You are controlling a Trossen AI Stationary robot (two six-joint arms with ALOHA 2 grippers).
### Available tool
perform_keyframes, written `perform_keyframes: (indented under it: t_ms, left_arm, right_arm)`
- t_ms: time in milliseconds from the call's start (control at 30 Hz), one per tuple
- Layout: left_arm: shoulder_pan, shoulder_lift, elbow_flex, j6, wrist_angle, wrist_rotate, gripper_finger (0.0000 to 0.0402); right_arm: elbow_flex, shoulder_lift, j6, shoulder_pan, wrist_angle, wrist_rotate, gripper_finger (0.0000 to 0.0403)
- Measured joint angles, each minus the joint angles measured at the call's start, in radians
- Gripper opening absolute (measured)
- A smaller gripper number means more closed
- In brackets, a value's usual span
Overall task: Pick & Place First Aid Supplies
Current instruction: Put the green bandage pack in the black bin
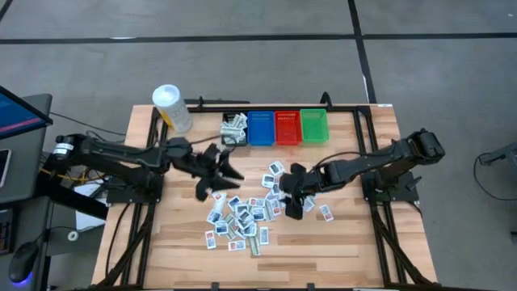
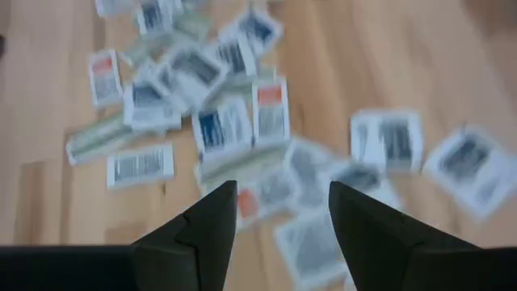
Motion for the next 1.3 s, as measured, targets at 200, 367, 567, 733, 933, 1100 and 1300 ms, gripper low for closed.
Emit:
perform_keyframes:
  t_ms: [200,367,567,733,933,1100,1300]
  left_arm:
    - [-0.157,-0.037,0.000,-0.026,-0.018,-0.017,0.0163]
    - [-0.272,-0.037,0.000,-0.026,-0.018,-0.074,0.0163]
    - [-0.377,-0.037,0.000,-0.026,-0.017,-0.125,0.0163]
    - [-0.462,-0.037,0.000,-0.022,-0.017,-0.189,0.0163]
    - [-0.522,-0.037,0.000,-0.019,-0.016,-0.207,0.0163]
    - [-0.514,-0.052,-0.001,0.023,-0.019,-0.207,0.0163]
    - [-0.445,-0.129,-0.001,0.084,-0.044,-0.217,0.0163]
  right_arm:
    - [0.000,0.000,0.306,0.089,-0.119,0.007,0.0191]
    - [0.000,0.000,0.589,0.188,-0.151,0.130,0.0191]
    - [0.000,-0.003,0.997,0.282,-0.288,0.315,0.0191]
    - [0.000,-0.002,1.221,0.289,-0.408,0.325,0.0191]
    - [-0.023,0.002,1.252,0.239,-0.360,0.314,0.0191]
    - [-0.068,0.067,1.276,0.207,-0.336,0.232,0.0191]
    - [-0.079,0.146,1.261,0.184,-0.237,0.192,0.0191]
